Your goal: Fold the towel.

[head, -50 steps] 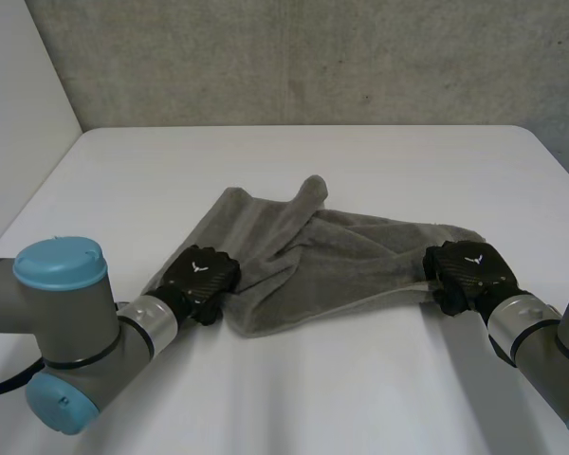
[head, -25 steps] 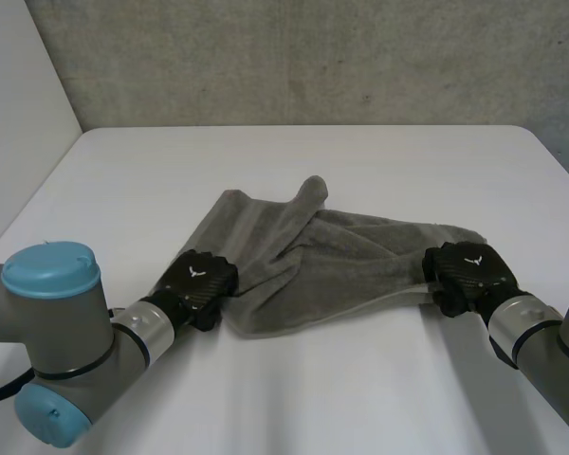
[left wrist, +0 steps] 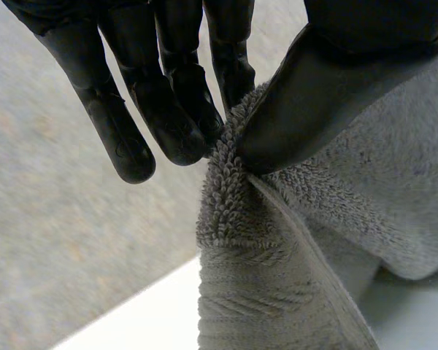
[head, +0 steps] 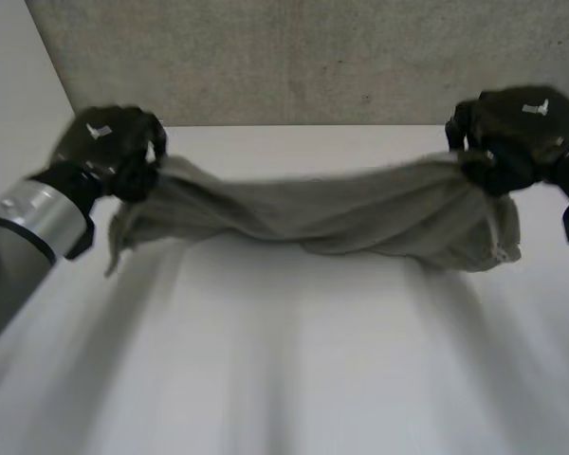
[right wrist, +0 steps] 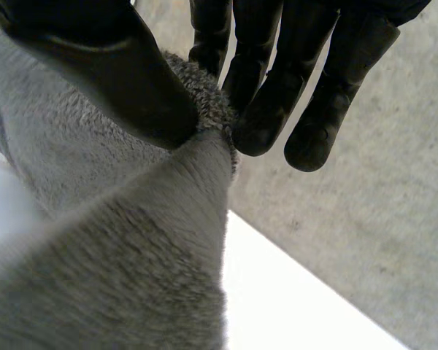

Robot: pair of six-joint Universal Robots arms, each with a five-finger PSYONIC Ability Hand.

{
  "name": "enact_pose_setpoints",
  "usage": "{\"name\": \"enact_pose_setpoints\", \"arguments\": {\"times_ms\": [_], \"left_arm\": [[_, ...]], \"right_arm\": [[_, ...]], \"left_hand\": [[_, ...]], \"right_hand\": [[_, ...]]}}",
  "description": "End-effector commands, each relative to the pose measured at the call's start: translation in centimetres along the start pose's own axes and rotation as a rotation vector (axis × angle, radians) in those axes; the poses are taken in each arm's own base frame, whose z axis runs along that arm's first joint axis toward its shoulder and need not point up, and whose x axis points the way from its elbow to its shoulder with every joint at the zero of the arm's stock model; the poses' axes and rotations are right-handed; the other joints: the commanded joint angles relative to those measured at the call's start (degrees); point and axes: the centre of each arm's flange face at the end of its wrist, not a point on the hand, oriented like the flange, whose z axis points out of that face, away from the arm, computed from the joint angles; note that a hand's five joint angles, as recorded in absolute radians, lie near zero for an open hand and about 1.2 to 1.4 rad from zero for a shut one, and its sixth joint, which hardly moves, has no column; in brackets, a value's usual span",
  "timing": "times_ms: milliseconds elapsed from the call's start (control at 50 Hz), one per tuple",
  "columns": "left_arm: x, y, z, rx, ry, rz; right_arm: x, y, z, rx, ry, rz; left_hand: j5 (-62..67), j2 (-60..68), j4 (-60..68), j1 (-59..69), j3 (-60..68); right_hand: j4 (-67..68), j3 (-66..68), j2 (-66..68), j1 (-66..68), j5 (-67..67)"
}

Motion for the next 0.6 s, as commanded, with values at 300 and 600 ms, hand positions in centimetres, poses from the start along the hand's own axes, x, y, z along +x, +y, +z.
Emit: {"name": "enact_pose_setpoints", "arguments": {"times_ms": [300, 600], "left_arm": [[-3.3, 4.9, 11.7, 0.001, 0.031, 0.032], [-6.2, -16.4, 12.9, 0.691, -0.084, -0.013]], "right_arm": [[0.0, 2.1, 13.9, 0.036, -0.012, -0.243], [3.8, -13.6, 12.3, 0.779, 0.234, -0.222]], "left_hand": [[5.35, 5.08, 2.34, 5.68, 3.80], [5.35, 5.08, 2.34, 5.68, 3.80]], "right_hand": [[3.93, 4.76, 5.26, 4.38, 3.94], [3.93, 4.76, 5.26, 4.38, 3.94]]}}
